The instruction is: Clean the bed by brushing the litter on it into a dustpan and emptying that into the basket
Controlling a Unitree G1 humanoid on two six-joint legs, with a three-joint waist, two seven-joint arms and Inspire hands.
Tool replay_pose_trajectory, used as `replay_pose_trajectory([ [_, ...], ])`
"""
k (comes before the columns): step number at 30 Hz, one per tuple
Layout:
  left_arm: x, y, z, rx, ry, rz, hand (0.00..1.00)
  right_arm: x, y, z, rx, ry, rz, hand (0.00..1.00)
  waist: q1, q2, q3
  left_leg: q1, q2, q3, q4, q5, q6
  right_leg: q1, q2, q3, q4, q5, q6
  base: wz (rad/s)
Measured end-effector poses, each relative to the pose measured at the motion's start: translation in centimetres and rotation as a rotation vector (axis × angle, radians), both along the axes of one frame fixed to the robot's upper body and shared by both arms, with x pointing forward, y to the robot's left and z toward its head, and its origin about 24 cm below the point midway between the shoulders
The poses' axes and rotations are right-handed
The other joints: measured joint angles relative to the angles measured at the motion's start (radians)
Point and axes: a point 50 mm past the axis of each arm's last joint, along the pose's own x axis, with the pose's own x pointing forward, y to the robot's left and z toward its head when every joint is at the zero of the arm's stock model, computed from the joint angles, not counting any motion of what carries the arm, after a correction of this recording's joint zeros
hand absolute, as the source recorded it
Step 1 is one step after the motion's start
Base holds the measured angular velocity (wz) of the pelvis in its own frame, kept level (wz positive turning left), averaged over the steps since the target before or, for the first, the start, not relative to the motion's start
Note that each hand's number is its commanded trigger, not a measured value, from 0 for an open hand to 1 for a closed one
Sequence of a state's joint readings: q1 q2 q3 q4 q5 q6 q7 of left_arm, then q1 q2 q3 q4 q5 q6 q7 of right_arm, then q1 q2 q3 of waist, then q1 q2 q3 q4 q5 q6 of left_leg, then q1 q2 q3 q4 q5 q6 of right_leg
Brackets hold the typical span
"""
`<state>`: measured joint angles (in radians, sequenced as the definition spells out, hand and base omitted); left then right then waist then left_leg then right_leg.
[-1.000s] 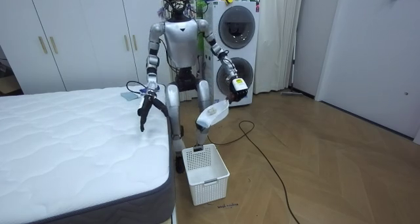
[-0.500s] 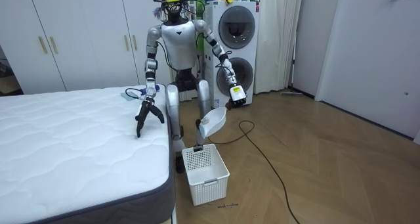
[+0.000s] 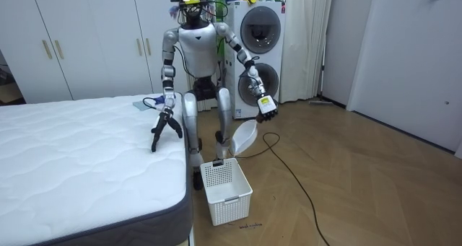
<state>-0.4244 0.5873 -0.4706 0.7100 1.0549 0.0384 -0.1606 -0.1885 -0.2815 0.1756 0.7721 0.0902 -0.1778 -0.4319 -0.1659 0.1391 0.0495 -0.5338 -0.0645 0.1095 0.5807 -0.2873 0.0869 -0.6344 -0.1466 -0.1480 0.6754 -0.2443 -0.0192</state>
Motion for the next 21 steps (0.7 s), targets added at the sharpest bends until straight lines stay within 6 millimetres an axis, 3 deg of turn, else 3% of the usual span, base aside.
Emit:
replay_pose_trajectory([
  [8,-0.2,3.0,1.1,0.089,-0.012,0.073,1.00,0.3,0.1,0.6,-0.058,-0.039,-0.005,0.00,-0.020,0.057,-0.0015,0.005,0.000,0.009,-0.010,0.000,0.001,0.000,-0.004,0.001,0.003,0.001,0.001,0.02],
  [21,-0.3,3.8,1.0,0.103,-0.025,0.101,1.00,0.3,0.3,0.7,-0.064,-0.054,-0.001,0.00,-0.026,0.058,-0.0011,0.013,0.001,0.028,-0.012,0.002,0.004,-0.004,-0.008,0.011,0.017,0.001,0.001,-0.01],
])
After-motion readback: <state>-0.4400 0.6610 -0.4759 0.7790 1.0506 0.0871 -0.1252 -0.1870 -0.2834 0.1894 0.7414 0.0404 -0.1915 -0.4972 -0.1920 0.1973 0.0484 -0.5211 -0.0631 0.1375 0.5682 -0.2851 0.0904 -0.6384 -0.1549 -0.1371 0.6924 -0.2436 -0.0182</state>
